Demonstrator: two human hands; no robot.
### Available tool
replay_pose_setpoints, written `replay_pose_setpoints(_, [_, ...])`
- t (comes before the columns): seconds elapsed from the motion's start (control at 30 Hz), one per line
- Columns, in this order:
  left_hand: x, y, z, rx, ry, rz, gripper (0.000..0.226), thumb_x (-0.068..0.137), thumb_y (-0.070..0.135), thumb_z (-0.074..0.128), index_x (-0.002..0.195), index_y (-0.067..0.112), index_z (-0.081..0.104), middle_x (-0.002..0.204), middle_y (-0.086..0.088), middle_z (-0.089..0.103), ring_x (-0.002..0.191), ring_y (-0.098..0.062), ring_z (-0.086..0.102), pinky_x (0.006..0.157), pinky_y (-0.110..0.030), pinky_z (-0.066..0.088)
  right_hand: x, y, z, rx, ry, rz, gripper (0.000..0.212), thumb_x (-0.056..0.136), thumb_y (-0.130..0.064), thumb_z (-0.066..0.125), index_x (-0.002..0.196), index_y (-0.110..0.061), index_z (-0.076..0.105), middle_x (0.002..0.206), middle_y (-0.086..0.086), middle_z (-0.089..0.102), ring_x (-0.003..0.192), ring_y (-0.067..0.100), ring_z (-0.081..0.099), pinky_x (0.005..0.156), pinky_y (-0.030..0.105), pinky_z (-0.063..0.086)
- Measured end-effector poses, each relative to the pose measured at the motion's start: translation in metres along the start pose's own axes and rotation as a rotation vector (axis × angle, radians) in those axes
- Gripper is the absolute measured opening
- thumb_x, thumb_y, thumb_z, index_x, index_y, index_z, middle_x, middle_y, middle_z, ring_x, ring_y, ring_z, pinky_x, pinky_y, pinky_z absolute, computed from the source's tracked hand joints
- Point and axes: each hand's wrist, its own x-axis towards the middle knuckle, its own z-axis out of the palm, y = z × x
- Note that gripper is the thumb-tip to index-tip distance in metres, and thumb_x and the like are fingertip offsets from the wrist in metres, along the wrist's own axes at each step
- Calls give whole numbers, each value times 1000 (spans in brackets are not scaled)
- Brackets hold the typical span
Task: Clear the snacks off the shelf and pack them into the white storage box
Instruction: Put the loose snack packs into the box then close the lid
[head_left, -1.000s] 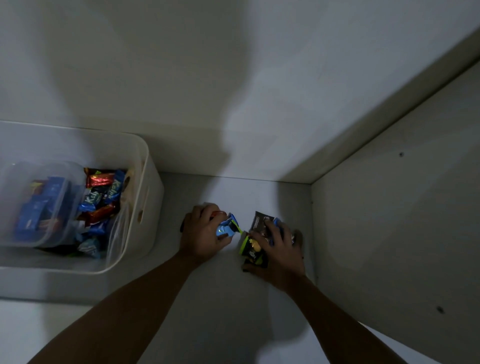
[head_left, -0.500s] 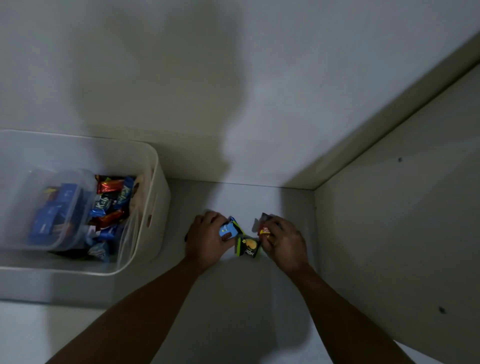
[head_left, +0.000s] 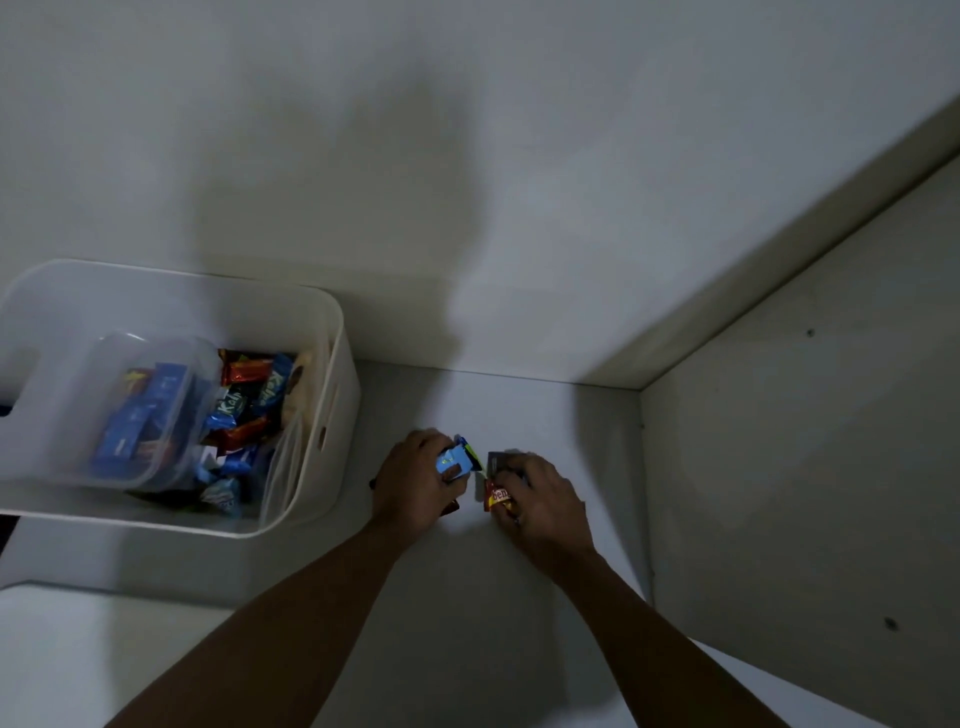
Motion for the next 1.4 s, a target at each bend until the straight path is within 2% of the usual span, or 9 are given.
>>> replay_pose_setpoints(0.2, [-19, 1, -6, -74, 46, -108, 44, 70, 33, 82, 108, 19, 65, 100, 0, 61, 88, -19, 59, 71, -29, 43, -1, -10, -3, -48, 7, 47, 47, 72, -31, 77, 117, -26, 65, 121, 1, 62, 100, 22, 64, 69, 29, 54])
replay_pose_setpoints(0.37, [-35, 6, -15, -210, 83, -287, 48, 70, 16, 83, 115, 14, 64, 102, -7, 63, 91, -23, 60, 75, -31, 46, -11, -20, -13, 238, 96, 336, 40, 80, -28, 70, 119, -33, 64, 122, -10, 55, 104, 11, 59, 76, 23, 51])
replay_pose_setpoints(0.53, [-49, 8, -24, -414, 77, -325, 38, 56, 4, 83, 86, 16, 63, 83, -4, 66, 77, -26, 65, 67, -40, 57, -12, -28, -39, 552, 324, 495, 27, 74, 1, 75, 96, -14, 74, 104, -2, 59, 93, 14, 64, 82, 5, 44])
replay_pose_setpoints(0.6, [-56, 14, -27, -443, 62, -275, 40, 55, 1, 83, 87, 14, 63, 85, -4, 66, 76, -23, 64, 67, -35, 55, -12, -28, -53, 601, 395, 513, 29, 71, 12, 75, 94, -5, 74, 98, 7, 60, 84, 2, 62, 75, -2, 40])
replay_pose_setpoints(0.83, [-76, 15, -31, -351, -183, -117, 44, 52, 1, 86, 85, 14, 59, 84, 5, 60, 78, -14, 60, 66, -20, 50, -16, -40, -75, 762, 474, 575, 25, 72, 8, 78, 94, -4, 74, 94, 9, 66, 78, -7, 62, 70, 7, 47])
replay_pose_setpoints(1.03, [-77, 19, -38, -399, -62, -219, 43, 53, 4, 88, 87, 10, 61, 83, 1, 68, 75, -13, 65, 63, -23, 52, -20, -47, -88, 1141, 559, 790, 15, 80, -1, 77, 88, -14, 75, 84, 6, 74, 75, 16, 67, 77, 38, 56])
replay_pose_setpoints(1.17, [-71, 34, -58, -449, -31, -217, 38, 60, 5, 87, 88, 14, 62, 80, 2, 68, 73, -11, 67, 60, -17, 49, -10, -53, -101, 1352, 549, 875, 26, 82, -6, 77, 107, -10, 74, 98, 16, 75, 81, 23, 70, 78, 42, 57])
replay_pose_setpoints(1.33, [-59, 75, -114, -453, 132, -97, 31, 59, 6, 83, 83, 9, 63, 71, 3, 65, 62, -6, 59, 55, -12, 44, 28, -90, -144, 1453, 559, 747, 15, 84, -7, 73, 95, -16, 76, 80, 5, 72, 67, 22, 64, 61, 31, 52])
replay_pose_setpoints(1.4, [-57, 80, -146, -487, 226, -72, 30, 57, 9, 82, 80, 12, 63, 70, 1, 66, 62, -10, 60, 56, -19, 47, 47, -112, -164, 1491, 555, 677, 13, 84, -6, 73, 87, -18, 75, 76, 5, 69, 62, 21, 58, 59, 31, 47])
